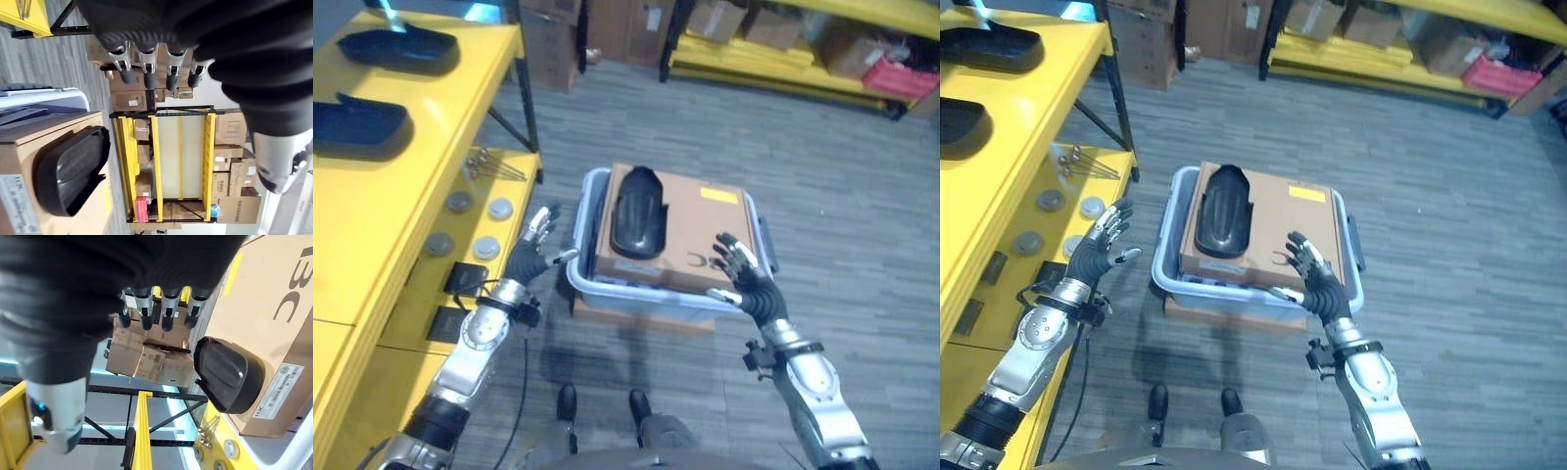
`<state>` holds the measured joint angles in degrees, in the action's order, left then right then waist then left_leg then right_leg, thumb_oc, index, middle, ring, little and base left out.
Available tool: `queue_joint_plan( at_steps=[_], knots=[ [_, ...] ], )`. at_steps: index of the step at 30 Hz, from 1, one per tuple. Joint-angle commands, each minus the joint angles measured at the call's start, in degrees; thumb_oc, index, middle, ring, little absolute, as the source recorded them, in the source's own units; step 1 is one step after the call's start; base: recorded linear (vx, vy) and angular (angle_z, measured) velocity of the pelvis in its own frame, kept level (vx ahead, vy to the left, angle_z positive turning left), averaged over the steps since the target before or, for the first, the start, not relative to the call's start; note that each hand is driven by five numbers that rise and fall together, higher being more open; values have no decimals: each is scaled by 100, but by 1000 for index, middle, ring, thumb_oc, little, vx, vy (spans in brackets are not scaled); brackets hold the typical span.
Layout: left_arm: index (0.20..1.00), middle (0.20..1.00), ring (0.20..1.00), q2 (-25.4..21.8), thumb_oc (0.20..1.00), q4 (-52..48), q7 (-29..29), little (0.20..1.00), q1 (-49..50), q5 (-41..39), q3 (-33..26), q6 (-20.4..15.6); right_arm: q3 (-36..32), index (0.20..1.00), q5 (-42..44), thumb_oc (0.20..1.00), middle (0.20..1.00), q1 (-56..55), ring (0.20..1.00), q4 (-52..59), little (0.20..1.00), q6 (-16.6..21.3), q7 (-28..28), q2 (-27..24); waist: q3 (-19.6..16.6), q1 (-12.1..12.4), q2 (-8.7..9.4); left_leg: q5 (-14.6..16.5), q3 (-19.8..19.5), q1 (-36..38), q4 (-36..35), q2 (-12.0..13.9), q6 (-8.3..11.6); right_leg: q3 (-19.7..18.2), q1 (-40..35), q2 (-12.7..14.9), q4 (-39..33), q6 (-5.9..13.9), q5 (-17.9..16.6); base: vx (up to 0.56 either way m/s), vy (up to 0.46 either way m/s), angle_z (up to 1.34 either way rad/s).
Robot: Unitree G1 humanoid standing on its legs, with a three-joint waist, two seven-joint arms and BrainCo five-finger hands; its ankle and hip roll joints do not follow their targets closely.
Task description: Move parts from the plastic box to the shelf.
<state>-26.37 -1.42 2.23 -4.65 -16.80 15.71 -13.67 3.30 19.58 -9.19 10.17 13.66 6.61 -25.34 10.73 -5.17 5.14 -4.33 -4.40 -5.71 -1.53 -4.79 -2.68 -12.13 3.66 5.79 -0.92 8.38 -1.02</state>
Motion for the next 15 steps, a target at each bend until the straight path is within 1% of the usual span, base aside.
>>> queue_joint_plan(
  at_steps=[1, 3, 4, 7, 8, 9, 10, 11, 12, 15],
  knots=[
    [1000, 1000, 1000, 127, 1000, -245, -21, 1000, -79, -55, -22, -286, -32, 1000, -755, 1000, 1000, 23, 1000, 39, 1000, 207, -312, -325, -224, 129, 93, 931, -171, 113, 20, 144, -6, 168, 554, -227, -127, -16, -409, -20, -168, -16],
    [1000, 1000, 1000, 137, 1000, -264, -39, 1000, -83, -88, 3, -281, -61, 1000, -908, 1000, 1000, 43, 1000, -12, 1000, 201, -363, -422, -222, 108, 46, 870, -237, 104, -72, 168, 24, 264, 573, -226, -158, -49, -395, -14, -109, 19],
    [1000, 1000, 1000, 137, 1000, -287, -69, 1000, -65, -120, 48, -276, -97, 1000, -1051, 1000, 1000, 134, 1000, -156, 1000, 185, -465, -511, -196, 126, -5, 816, -290, 93, -158, 187, 51, 372, 586, -222, -205, -77, -382, -25, -149, 35],
    [1000, 1000, 1000, 85, 1000, -359, -120, 1000, -47, -120, 164, -278, -12, 1000, -1429, 1000, 1000, 633, 1000, -609, 1000, 166, -917, -645, -112, 162, -145, 720, -362, 24, -264, 226, 88, 530, 600, -237, -286, -130, -349, -37, -91, 24],
    [1000, 1000, 1000, 69, 1000, -353, -126, 1000, -28, -108, 214, -288, 37, 1000, -1532, 1000, 1000, 886, 1000, -771, 1000, 163, -1092, -662, -69, 195, -196, 702, -385, 4, -270, 228, 96, 587, 598, -240, -319, -146, -349, -34, -90, 38],
    [1000, 1000, 1000, 40, 1000, -353, -116, 1000, 19, -220, 314, -304, 191, 1000, -1722, 1000, 1000, 1450, 1000, -1234, 1000, 121, -1501, -680, 14, 294, -290, 658, -438, -47, -285, 229, 107, 662, 616, -253, -352, -175, -343, -29, -61, 35],
    [1000, 1000, 1000, 38, 1000, -352, -117, 1000, 11, -224, 297, -304, 221, 1000, -1729, 1000, 1000, 1500, 1000, -1281, 1000, 140, -1522, -677, 27, 275, -290, 657, -445, -50, -285, 230, 108, 670, 615, -254, -351, -177, -343, -43, -55, 26],
    [1000, 1000, 1000, -29, 1000, -368, -141, 1000, 25, -375, 455, -329, 419, 1000, -1909, 1000, 1000, 2162, 1000, -1801, 1000, 42, -1891, -683, 108, 401, -365, 606, -497, -115, -299, 218, 113, 714, 659, -270, -364, -198, -343, -24, -19, 9],
    [1000, 1000, 1000, -30, 1000, -363, -143, 1000, 9, -381, 432, -331, 457, 1000, -1915, 1000, 1000, 2232, 1000, -1866, 1000, 68, -1916, -677, 125, 380, -364, 604, -501, -122, -298, 219, 114, 718, 665, -272, -362, -199, -345, -32, -25, 8],
    [1000, 1000, 1000, -37, 1000, -393, -278, 1000, -159, -800, 691, -397, 740, 1000, -2130, 1000, 1000, 3110, 1000, -2512, 1000, -67, -2314, -719, 222, 497, -418, 524, -560, -276, -335, 196, 138, 767, 783, -293, -373, -232, -358, -24, -8, 15]
  ],
)
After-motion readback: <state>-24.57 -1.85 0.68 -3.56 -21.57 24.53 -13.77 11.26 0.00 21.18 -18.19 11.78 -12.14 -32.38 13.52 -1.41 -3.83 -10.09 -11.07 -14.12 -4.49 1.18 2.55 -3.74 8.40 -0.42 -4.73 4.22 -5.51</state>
